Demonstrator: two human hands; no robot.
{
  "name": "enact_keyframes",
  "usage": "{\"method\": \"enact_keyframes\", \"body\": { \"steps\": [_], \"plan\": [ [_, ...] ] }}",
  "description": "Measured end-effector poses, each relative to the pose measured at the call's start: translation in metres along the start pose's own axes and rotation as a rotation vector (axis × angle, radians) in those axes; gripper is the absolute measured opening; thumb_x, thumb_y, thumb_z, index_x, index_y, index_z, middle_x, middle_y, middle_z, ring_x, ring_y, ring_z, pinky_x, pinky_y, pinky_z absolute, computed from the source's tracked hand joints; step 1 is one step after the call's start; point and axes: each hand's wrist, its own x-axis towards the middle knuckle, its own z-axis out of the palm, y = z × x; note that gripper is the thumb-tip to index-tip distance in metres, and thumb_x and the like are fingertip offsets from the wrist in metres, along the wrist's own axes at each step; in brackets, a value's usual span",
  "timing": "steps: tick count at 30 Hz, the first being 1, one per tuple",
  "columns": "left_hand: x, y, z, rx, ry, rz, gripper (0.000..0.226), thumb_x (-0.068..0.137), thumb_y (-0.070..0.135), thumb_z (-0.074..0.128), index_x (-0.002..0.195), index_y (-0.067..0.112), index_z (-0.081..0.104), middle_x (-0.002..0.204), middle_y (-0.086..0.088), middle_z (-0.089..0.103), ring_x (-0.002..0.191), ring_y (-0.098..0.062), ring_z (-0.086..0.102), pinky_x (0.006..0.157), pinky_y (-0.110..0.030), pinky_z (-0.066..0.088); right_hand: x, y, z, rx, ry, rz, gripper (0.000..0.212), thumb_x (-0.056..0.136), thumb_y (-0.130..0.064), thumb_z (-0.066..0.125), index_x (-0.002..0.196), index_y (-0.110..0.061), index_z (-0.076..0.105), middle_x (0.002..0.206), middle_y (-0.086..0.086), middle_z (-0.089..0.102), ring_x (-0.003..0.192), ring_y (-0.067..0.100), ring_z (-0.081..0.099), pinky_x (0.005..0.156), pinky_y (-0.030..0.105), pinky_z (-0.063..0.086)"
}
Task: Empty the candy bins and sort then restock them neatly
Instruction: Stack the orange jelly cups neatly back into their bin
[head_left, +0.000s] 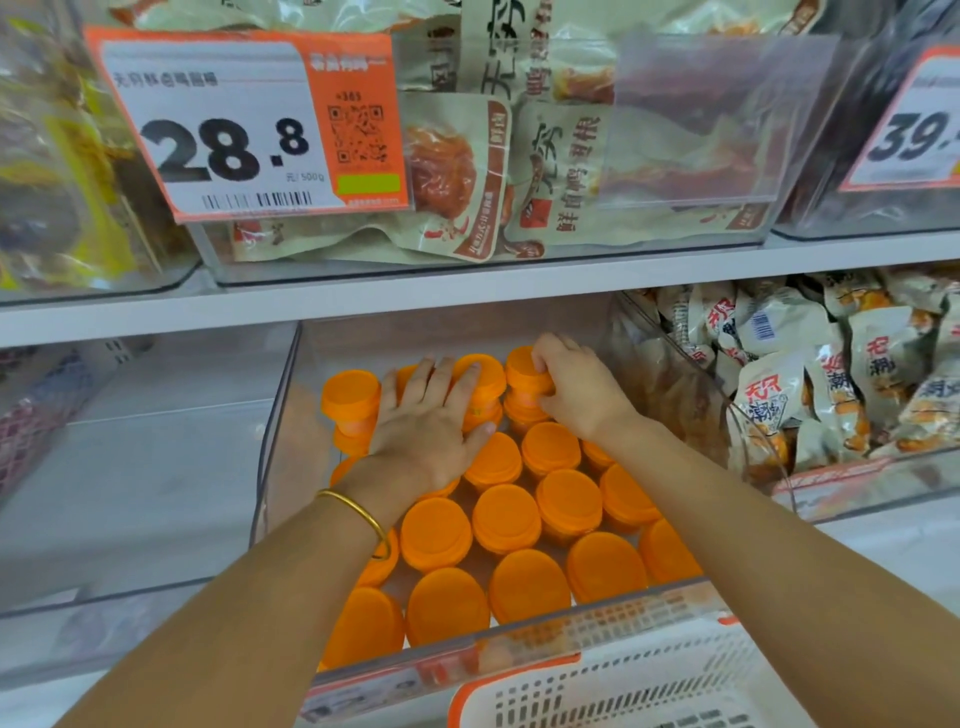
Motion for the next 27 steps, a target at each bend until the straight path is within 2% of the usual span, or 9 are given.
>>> {"method": "enact_keyframes", "body": {
  "steps": [3,6,9,11,15,17,21,24,27],
  "plan": [
    [0.002,-0.002,-0.006,-0.035,-0.026,0.007,0.067,0.096,0.058,0.023,0.150,0.032,-0.006,0.160,-0.001,-0.007,0.146,-0.022,-0.011,0.117,-0.050,-0.007,-0.004,-0.001,-0.012,0.086,-0.014,0.058,0.041,0.077,-0.001,0.064,0.112,-0.014,0.048,0.123,0.008,0.049,0.112,0.031,0.046,0.087,0.036,0.039],
    [-0.005,-0.003,-0.022,-0.084,0.022,0.018,0.065,0.097,0.054,0.028,0.151,0.033,0.000,0.160,-0.004,0.003,0.147,-0.023,-0.005,0.118,-0.048,-0.004,-0.025,-0.005,-0.040,0.268,0.099,0.099,0.047,0.080,-0.006,0.067,0.124,-0.011,0.050,0.128,0.010,0.050,0.118,0.027,0.049,0.093,0.032,0.040],
    [-0.031,0.017,-0.045,-0.237,0.147,0.120,0.062,0.097,0.050,0.034,0.151,0.030,0.010,0.159,-0.003,0.012,0.147,-0.022,0.004,0.119,-0.045,0.006,-0.073,-0.016,-0.074,0.412,0.122,0.106,0.036,0.086,-0.014,0.067,0.119,-0.010,0.054,0.118,0.003,0.056,0.106,0.018,0.056,0.085,0.025,0.045],
    [-0.060,0.044,-0.057,-0.366,0.309,0.250,0.062,0.094,0.051,0.034,0.149,0.024,0.025,0.156,-0.005,0.025,0.142,-0.025,0.020,0.116,-0.042,0.018,-0.118,-0.025,-0.094,0.514,0.127,0.109,0.026,0.088,-0.016,0.065,0.112,-0.014,0.057,0.105,-0.005,0.058,0.096,0.012,0.058,0.080,0.021,0.048],
    [-0.126,0.110,-0.051,-0.552,0.515,0.530,0.052,0.091,0.035,0.042,0.136,0.009,0.047,0.138,-0.010,0.049,0.126,-0.025,0.043,0.106,-0.031,0.028,-0.212,-0.016,-0.112,0.831,0.114,0.234,0.013,0.093,-0.013,0.058,0.103,-0.006,0.061,0.095,0.009,0.068,0.078,0.020,0.069,0.069,0.032,0.056],
    [-0.151,0.140,-0.028,-0.567,0.425,0.606,0.047,0.093,0.032,0.042,0.135,0.011,0.048,0.137,-0.007,0.049,0.124,-0.021,0.042,0.102,-0.029,0.031,-0.250,0.006,-0.101,0.930,0.108,0.367,0.018,0.095,-0.015,0.054,0.104,-0.001,0.061,0.094,0.013,0.069,0.074,0.021,0.069,0.065,0.031,0.056],
    [-0.167,0.177,0.050,-0.541,-0.050,0.544,0.044,0.099,0.028,0.043,0.142,0.021,0.038,0.146,0.000,0.036,0.131,-0.020,0.034,0.102,-0.037,0.037,-0.309,0.075,-0.023,0.865,-0.022,0.753,0.017,0.095,-0.020,0.057,0.103,-0.005,0.058,0.095,0.014,0.068,0.070,0.021,0.066,0.058,0.027,0.053],
    [-0.167,0.183,0.112,-0.437,-0.277,0.499,0.044,0.100,0.028,0.041,0.142,0.018,0.036,0.145,-0.003,0.037,0.128,-0.022,0.039,0.101,-0.036,0.038,-0.348,0.131,0.052,0.625,-0.121,0.943,0.015,0.093,-0.016,0.057,0.103,-0.006,0.058,0.098,0.015,0.062,0.078,0.026,0.059,0.062,0.033,0.050],
    [-0.165,0.186,0.168,-0.346,-0.403,0.503,0.039,0.100,0.029,0.038,0.137,0.015,0.041,0.136,-0.007,0.043,0.120,-0.024,0.046,0.097,-0.038,0.041,-0.389,0.172,0.109,0.280,-0.265,1.008,0.034,0.090,-0.022,0.061,0.120,-0.007,0.057,0.119,0.020,0.057,0.098,0.033,0.057,0.077,0.035,0.047]
  ]
}}
